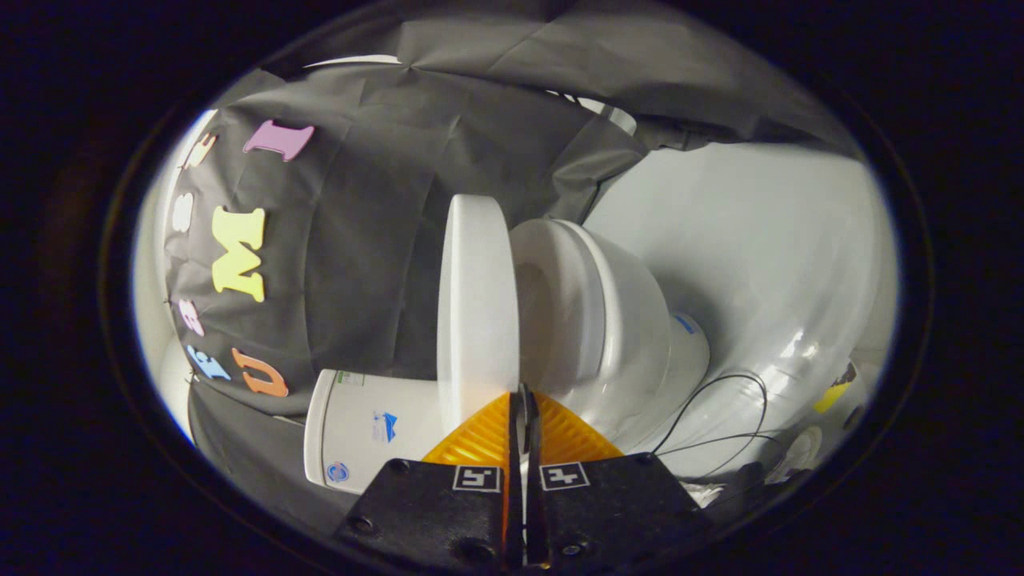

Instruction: Open the toilet lid.

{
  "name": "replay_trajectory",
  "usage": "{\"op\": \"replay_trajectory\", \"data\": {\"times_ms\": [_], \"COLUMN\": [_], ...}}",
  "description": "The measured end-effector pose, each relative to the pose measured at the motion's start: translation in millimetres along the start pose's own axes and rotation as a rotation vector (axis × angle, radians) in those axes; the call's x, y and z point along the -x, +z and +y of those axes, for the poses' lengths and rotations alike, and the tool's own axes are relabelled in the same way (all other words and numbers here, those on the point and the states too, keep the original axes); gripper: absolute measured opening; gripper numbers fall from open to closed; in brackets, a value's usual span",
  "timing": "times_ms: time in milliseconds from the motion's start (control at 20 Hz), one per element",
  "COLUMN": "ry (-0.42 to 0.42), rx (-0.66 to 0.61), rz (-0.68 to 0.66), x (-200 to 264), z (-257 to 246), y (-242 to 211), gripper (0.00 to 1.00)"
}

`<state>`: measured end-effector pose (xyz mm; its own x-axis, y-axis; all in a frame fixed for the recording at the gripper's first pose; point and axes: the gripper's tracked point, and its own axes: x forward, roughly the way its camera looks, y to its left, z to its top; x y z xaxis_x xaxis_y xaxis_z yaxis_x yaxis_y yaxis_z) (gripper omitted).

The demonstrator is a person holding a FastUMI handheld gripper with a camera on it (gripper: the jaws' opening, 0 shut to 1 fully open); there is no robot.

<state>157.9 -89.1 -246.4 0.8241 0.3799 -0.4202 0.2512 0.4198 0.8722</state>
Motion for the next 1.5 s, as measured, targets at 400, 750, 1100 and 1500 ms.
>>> {"op": "replay_trajectory", "data": {"times_ms": [400, 750, 1100, 1500], "ry": [0.023, 0.006, 0.007, -0.041], "rx": [0.090, 0.130, 0.229, 0.285], "rz": [-0.015, -0.044, -0.067, -0.078], "x": [10.7, 18.4, 27.9, 32.6], "z": [29.2, 49.8, 105.1, 129.2], "y": [0.0, 0.5, -11.5, -18.4], "gripper": [0.04, 0.04, 0.04, 0.04]}}
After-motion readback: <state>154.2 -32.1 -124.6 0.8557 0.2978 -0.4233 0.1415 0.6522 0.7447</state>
